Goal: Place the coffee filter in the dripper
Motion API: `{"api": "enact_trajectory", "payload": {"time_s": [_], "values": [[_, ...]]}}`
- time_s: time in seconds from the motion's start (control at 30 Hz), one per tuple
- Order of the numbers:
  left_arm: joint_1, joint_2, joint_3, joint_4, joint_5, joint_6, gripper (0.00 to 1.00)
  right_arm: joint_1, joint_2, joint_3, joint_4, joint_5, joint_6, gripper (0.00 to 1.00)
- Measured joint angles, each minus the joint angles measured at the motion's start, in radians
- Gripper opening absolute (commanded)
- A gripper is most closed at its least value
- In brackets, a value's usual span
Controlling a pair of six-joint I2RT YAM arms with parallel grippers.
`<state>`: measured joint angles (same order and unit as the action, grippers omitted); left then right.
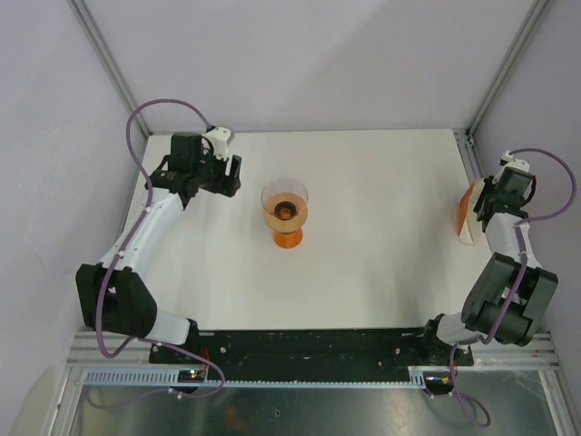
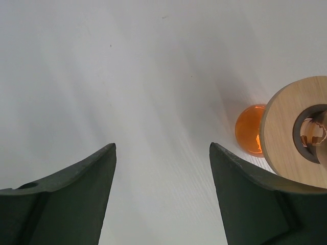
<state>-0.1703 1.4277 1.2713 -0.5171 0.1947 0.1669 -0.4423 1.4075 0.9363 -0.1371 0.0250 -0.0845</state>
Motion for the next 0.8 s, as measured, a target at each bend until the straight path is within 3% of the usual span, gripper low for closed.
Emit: {"api": "enact_trajectory", "payload": {"time_s": [0.47, 0.8], "values": [[0.003, 0.009, 0.0, 0.0, 0.018, 0.0, 0.78, 0.01, 0.077, 0.043, -0.017, 0.04, -0.022, 0.25], [0.003, 0.012, 0.0, 0.0, 0.018, 0.0, 0.78, 0.018, 0.116, 0.067, -0.024, 0.05, -0.024, 0.16]]}}
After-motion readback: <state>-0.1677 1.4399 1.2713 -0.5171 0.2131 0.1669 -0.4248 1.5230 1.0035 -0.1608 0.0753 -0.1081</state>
